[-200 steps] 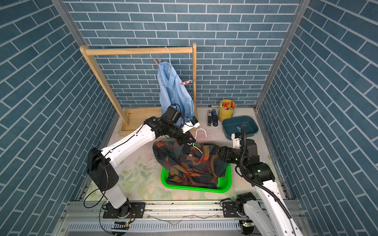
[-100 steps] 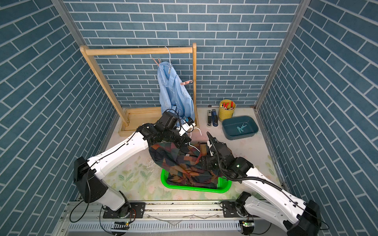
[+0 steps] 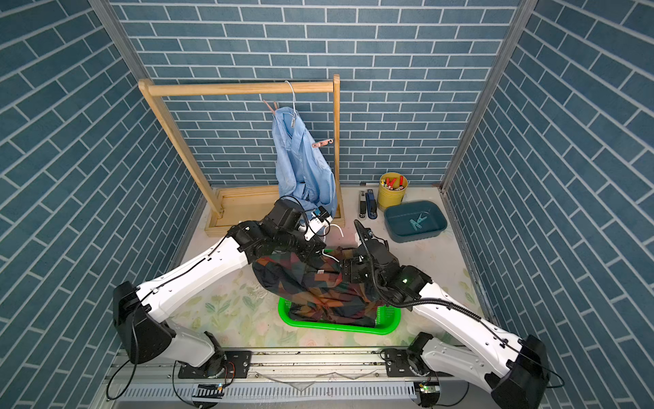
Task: Remove the clothespins securing long-sleeve shirts to the hanger
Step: Remove the long-sleeve shirt from the hanger.
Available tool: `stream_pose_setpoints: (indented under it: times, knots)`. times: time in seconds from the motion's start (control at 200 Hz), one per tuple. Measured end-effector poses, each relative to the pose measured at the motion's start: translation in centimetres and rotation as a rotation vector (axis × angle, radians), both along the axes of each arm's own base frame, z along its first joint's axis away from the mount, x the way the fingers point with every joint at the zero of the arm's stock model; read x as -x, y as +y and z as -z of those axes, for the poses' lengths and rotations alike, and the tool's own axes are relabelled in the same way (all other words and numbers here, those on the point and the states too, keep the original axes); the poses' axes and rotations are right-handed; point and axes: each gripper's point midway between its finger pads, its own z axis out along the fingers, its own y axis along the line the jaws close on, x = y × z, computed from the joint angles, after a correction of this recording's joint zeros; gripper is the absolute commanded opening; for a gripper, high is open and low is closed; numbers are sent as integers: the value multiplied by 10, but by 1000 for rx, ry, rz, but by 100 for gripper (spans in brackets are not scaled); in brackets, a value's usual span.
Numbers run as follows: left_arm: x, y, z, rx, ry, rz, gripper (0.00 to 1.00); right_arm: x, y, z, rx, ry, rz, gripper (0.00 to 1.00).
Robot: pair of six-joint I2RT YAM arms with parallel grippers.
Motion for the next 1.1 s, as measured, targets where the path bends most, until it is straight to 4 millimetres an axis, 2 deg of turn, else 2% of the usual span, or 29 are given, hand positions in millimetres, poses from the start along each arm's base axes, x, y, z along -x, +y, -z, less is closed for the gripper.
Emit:
stream_pose_setpoints:
  times: [0.275, 0.425, 0.62, 0.785, 1.1]
  knots:
    - [1, 1, -2, 5, 2, -8, 0, -3, 4, 8, 9, 19, 5, 72]
    - [2, 3, -8, 16, -8, -12, 0, -4, 7, 19, 32, 44, 9, 57]
    - [4, 7, -16, 22, -29, -19, 0, -5, 8, 21, 40, 46, 7, 27]
    - [8, 15, -14, -2, -37, -18, 0, -5, 8, 21, 42, 45, 6, 0]
    - [20, 27, -20, -13, -63, 4, 0, -7, -2, 22, 48, 36, 40, 0]
